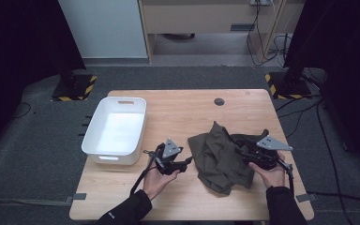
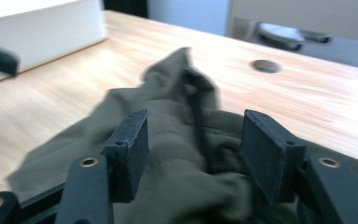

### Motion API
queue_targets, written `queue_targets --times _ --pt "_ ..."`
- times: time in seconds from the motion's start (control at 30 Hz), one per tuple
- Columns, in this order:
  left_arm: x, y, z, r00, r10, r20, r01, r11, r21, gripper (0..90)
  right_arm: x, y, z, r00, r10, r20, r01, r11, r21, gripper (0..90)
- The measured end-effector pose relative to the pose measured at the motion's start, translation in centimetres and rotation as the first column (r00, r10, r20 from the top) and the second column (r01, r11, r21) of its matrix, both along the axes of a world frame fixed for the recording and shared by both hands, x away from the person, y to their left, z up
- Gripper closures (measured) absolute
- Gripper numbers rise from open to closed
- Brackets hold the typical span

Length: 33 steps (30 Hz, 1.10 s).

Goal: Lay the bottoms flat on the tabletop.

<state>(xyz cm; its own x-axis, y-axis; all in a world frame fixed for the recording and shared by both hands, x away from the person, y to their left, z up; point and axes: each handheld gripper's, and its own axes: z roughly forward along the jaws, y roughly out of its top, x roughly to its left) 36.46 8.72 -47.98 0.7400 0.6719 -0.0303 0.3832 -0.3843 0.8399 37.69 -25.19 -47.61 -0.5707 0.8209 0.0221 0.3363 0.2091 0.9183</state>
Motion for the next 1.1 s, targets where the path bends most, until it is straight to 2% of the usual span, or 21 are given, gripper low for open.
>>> queue_targets --times 0.13,0.23,0.37,0.53,0.6,0.7,0.83,1.0,1.1 --pt "-0.1 -1.7 -0.6 0.9996 -0.022 -0.017 0.022 0.9996 -0.015 44.6 -0.1 -1.4 -0.2 0.9972 -0.075 0.004 0.075 0.996 -0.039 37.3" --pt "-0.1 -2.9 -1.2 0.9984 -0.035 -0.045 0.034 0.9991 -0.026 44.1 -0.1 -1.9 -0.6 0.9950 -0.100 -0.004 0.100 0.993 -0.063 36.1" --pt "-0.4 -4.4 -2.5 0.9953 -0.065 -0.072 0.066 0.9977 0.016 43.6 0.2 -2.0 -0.9 0.9918 -0.128 -0.004 0.127 0.987 -0.098 32.4" --pt "-0.4 -5.4 -3.3 0.9935 -0.075 -0.086 0.079 0.9961 0.039 46.4 0.7 -2.2 -1.2 0.9874 -0.158 -0.006 0.156 0.981 -0.115 31.1" --pt "-0.3 -5.5 -3.6 0.9928 -0.071 -0.096 0.076 0.9960 0.046 51.1 0.9 -2.4 -1.2 0.9855 -0.169 -0.006 0.168 0.979 -0.119 30.8" --pt "-0.4 -5.6 -3.9 0.9922 -0.072 -0.101 0.080 0.9938 0.077 60.2 1.0 -2.7 -1.3 0.9819 -0.189 -0.005 0.187 0.974 -0.124 29.8" --pt "-0.3 -5.8 -4.4 0.9925 -0.050 -0.111 0.063 0.9909 0.119 71.4 1.3 -3.0 -1.4 0.9780 -0.208 -0.018 0.204 0.971 -0.125 29.0" --pt "-0.2 -5.6 -4.4 0.9910 -0.041 -0.128 0.063 0.9837 0.168 88.9 1.5 -3.1 -1.7 0.9770 -0.211 -0.030 0.205 0.969 -0.137 28.9" --pt "-0.1 -5.3 -4.3 0.9890 -0.048 -0.140 0.073 0.9813 0.178 89.9 1.7 -3.2 -2.0 0.9759 -0.213 -0.048 0.204 0.968 -0.148 29.1"
